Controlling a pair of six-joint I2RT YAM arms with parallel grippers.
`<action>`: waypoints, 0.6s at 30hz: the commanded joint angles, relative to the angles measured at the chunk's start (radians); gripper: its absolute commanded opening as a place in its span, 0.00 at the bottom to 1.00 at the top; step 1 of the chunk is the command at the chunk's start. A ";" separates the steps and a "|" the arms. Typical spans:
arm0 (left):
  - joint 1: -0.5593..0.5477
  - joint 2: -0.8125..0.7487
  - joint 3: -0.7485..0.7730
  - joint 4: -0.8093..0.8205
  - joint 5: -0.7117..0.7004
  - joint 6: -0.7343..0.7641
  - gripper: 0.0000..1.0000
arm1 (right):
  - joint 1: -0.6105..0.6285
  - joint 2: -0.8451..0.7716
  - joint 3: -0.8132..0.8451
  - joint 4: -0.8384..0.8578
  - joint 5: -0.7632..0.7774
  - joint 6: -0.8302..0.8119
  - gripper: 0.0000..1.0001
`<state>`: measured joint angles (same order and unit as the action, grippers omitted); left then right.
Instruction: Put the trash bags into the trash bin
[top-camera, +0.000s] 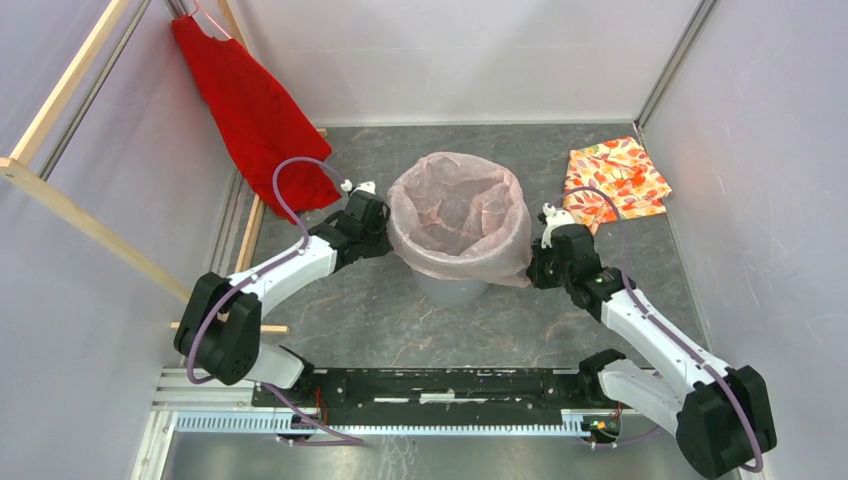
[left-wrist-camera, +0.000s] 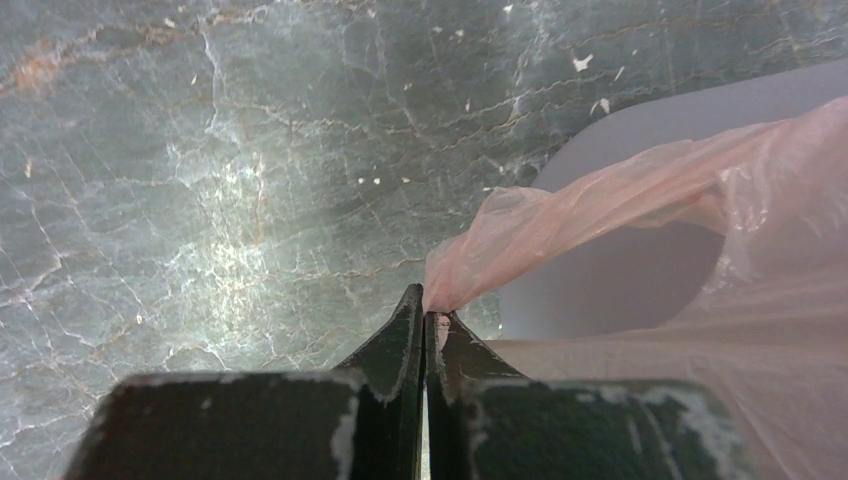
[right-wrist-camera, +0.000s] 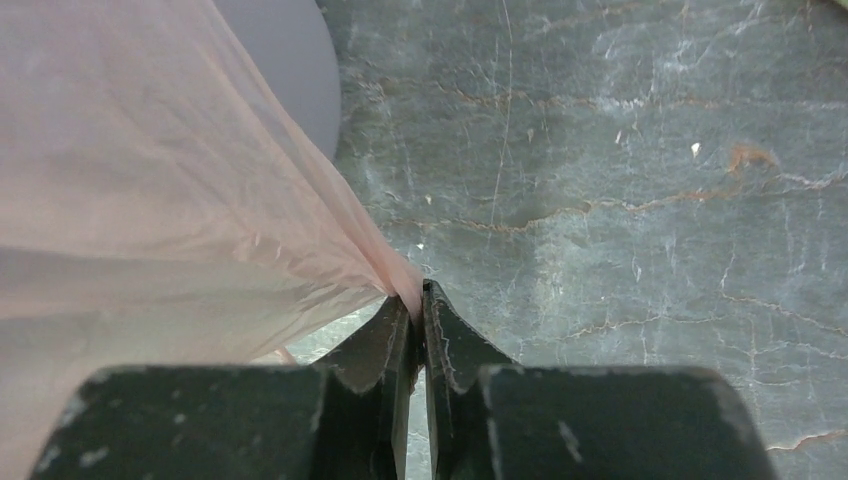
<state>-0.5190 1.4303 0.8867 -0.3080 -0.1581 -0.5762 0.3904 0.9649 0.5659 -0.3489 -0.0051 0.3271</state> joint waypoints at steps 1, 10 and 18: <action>0.000 -0.019 -0.039 0.009 -0.031 -0.072 0.02 | -0.003 0.035 -0.036 0.060 0.037 0.005 0.12; 0.000 0.020 -0.082 0.044 -0.046 -0.092 0.02 | 0.011 0.125 -0.054 0.086 0.132 -0.014 0.10; 0.000 0.045 -0.109 0.071 -0.047 -0.103 0.02 | 0.094 0.191 -0.100 0.130 0.222 0.010 0.09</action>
<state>-0.5194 1.4605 0.7952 -0.2684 -0.1772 -0.6380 0.4500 1.1294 0.4923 -0.2455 0.1352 0.3275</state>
